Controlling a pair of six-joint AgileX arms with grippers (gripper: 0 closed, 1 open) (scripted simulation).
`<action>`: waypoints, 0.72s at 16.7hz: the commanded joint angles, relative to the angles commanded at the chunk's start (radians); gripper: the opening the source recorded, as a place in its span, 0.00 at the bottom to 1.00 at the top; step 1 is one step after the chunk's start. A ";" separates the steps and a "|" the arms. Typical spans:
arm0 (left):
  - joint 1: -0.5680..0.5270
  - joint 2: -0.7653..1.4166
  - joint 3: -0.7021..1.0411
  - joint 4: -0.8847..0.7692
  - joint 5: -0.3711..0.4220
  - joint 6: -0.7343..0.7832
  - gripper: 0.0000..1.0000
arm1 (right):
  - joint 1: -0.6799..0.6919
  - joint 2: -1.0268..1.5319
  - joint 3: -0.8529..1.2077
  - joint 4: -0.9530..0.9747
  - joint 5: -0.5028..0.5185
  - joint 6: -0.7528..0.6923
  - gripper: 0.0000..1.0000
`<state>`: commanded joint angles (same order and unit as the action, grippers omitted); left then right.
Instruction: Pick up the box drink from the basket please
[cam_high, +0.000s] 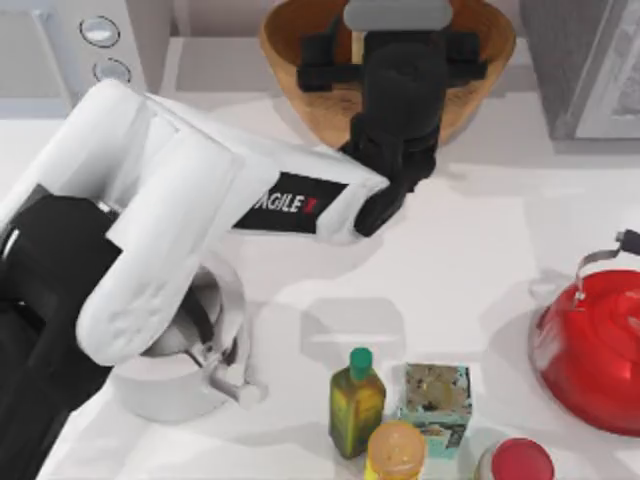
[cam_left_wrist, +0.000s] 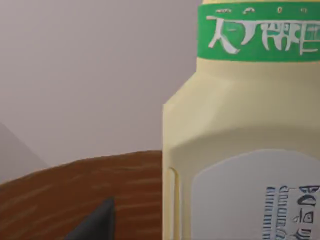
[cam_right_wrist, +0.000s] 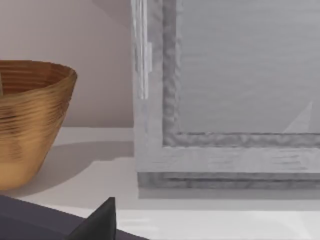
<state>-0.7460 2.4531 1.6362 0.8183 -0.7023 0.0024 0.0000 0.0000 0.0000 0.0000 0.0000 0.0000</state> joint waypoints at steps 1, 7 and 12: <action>-0.002 0.006 0.004 0.002 -0.002 0.000 1.00 | 0.000 0.000 0.000 0.000 0.000 0.000 1.00; 0.005 0.002 0.016 -0.006 0.003 0.001 1.00 | 0.000 0.000 0.000 0.000 0.000 0.000 1.00; 0.030 0.083 0.155 -0.074 0.031 -0.001 1.00 | 0.000 0.000 0.000 0.000 0.000 0.000 1.00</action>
<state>-0.7163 2.5359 1.7907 0.7439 -0.6713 0.0015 0.0000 0.0000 0.0000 0.0000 0.0000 0.0000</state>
